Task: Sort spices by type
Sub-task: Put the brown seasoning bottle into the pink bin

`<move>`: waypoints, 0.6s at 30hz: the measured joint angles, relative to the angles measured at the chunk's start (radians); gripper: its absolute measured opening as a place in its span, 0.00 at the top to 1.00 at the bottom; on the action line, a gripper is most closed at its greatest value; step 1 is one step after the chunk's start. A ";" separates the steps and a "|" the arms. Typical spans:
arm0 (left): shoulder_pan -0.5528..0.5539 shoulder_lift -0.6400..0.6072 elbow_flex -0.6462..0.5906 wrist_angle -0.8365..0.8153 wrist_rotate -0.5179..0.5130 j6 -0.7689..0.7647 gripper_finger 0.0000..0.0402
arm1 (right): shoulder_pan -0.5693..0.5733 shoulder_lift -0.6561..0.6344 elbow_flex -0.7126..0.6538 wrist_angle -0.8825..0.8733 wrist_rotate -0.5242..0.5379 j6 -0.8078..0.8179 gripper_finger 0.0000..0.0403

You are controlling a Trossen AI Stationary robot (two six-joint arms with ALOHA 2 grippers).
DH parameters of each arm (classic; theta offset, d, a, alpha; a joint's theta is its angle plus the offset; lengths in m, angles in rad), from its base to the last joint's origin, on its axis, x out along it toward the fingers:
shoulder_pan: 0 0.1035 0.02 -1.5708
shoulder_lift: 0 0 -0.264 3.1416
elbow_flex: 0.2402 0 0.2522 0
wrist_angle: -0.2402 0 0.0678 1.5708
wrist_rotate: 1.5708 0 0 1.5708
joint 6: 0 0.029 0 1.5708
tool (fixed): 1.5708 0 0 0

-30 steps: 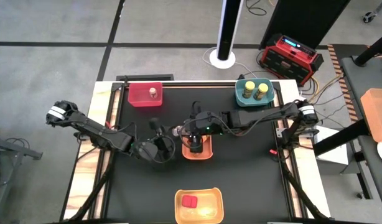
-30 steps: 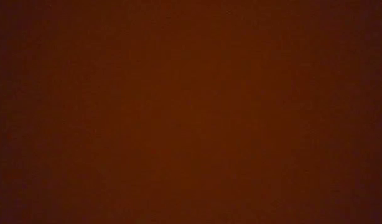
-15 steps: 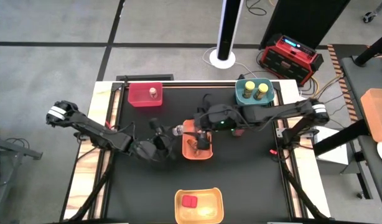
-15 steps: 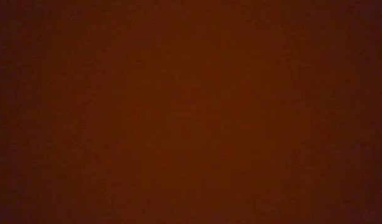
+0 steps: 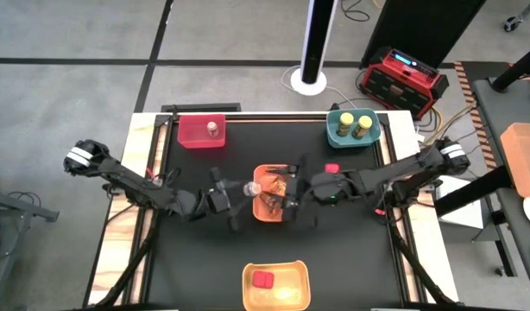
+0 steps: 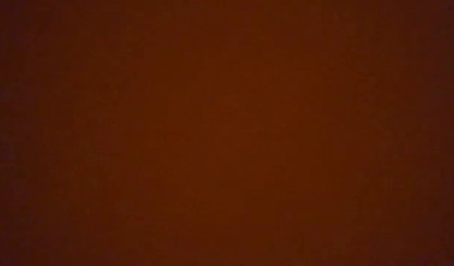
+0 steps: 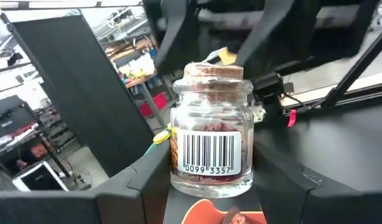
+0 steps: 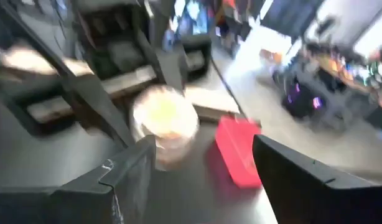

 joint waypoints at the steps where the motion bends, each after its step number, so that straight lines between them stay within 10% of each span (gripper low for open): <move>1: 0.001 0.000 0.000 0.005 0.008 0.000 0.56 | 0.007 -0.005 -0.017 0.044 -0.012 -0.009 0.37; 18: 0.001 0.000 -0.001 0.152 0.328 0.053 0.55 | 0.015 0.004 -0.326 0.755 -0.315 -0.038 0.33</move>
